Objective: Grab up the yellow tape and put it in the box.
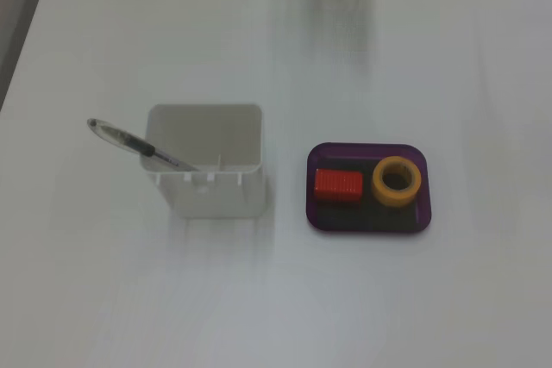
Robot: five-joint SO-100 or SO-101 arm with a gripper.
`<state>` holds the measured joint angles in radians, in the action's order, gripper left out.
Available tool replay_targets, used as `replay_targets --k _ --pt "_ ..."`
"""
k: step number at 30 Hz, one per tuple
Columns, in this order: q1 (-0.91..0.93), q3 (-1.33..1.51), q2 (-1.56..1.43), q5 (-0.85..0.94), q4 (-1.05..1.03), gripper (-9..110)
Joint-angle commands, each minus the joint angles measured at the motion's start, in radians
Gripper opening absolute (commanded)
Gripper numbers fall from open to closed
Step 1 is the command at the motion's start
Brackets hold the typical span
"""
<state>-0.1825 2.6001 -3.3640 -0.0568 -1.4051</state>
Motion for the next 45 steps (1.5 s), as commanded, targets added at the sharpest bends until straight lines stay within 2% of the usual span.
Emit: replay_targets --k 1,5,13,21,25,45 --pt "0.114 0.064 -0.1 0.08 0.066 13" --pt "0.227 0.16 -0.078 0.095 0.144 13" --pt "0.236 0.38 -0.078 0.097 0.175 13" --pt "0.236 0.407 -0.078 0.097 0.161 12" --pt "0.238 0.419 -0.078 0.11 0.16 -2" --pt "0.233 0.434 -0.08 0.097 0.173 0"
